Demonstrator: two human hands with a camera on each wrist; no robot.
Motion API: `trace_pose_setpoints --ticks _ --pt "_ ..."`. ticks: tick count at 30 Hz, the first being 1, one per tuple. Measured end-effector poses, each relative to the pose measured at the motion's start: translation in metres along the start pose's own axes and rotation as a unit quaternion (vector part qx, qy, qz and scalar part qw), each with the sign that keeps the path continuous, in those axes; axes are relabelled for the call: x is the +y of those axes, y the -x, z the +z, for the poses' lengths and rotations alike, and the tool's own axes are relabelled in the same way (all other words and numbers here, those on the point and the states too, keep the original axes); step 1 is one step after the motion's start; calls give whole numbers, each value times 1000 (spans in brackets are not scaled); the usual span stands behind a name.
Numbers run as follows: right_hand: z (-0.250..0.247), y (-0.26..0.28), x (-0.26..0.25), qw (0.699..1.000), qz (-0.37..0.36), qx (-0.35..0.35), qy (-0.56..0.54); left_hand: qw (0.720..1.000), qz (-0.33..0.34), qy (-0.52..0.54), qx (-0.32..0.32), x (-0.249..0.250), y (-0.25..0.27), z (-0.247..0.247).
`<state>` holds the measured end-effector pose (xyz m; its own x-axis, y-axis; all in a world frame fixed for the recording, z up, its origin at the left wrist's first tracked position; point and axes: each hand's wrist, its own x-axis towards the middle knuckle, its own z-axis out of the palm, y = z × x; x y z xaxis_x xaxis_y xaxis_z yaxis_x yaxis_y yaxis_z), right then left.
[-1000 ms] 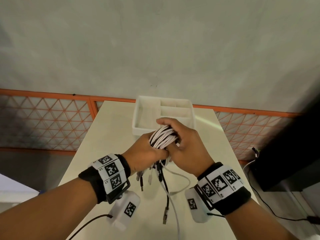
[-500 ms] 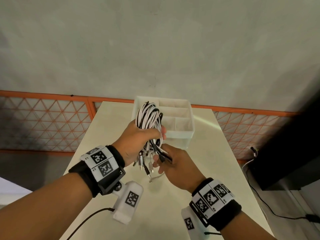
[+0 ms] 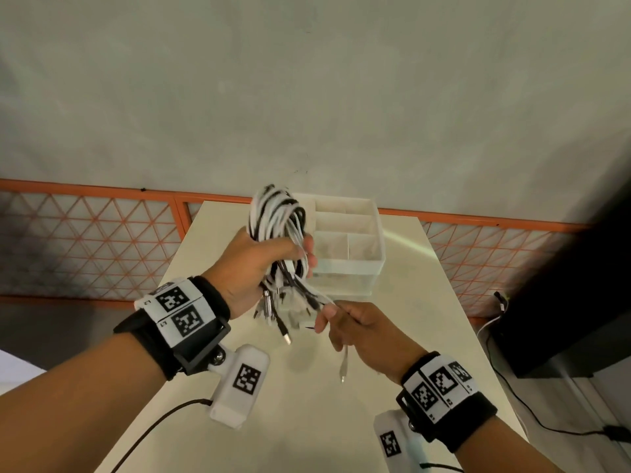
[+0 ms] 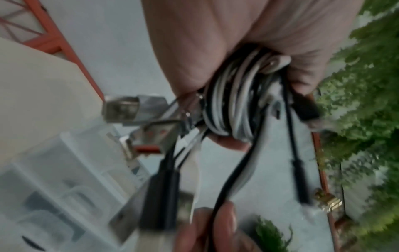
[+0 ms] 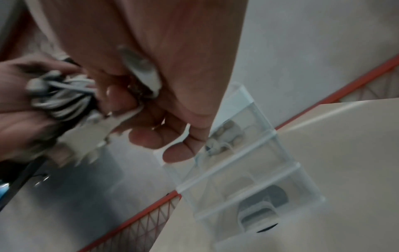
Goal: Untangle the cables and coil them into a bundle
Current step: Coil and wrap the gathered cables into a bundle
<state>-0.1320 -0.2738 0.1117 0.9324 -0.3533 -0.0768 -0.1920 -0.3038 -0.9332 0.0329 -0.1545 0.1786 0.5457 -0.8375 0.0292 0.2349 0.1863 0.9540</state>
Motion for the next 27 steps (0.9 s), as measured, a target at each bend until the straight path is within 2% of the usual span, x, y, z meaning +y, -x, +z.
trace_pose_setpoints --ticks 2,4,5,7,9,12,14,17,20,22,27 --pt "-10 -2 -1 999 24 -3 -42 992 -38 -85 -86 -1 8 1" --pt "-21 -6 -6 997 54 16 -62 967 -73 -201 -141 -5 12 4" --pt "-24 -9 -11 996 68 32 -51 955 -79 -247 -147 -7 13 8" --pt "-26 -12 -20 994 80 67 -32 945 -84 -296 -114 -13 11 13" --pt "-22 -15 -30 994 61 88 -31 948 -88 -299 -67 -22 8 19" --pt "-10 -17 -39 992 -1 97 78 957 -62 -275 -66 -31 8 30" --pt "-5 -17 -40 988 -17 94 122 963 -41 -259 -64 -33 10 35" --pt "-6 -13 -44 991 -8 97 97 966 -32 -256 -11 -38 7 30" --pt "-18 -8 -47 983 45 174 45 974 -63 -209 54 -42 0 16" --pt "-22 -4 -50 981 66 181 7 981 -64 -174 53 -41 -3 11" --pt "-18 -4 -57 972 34 196 -129 991 -35 -127 0 -41 0 16"
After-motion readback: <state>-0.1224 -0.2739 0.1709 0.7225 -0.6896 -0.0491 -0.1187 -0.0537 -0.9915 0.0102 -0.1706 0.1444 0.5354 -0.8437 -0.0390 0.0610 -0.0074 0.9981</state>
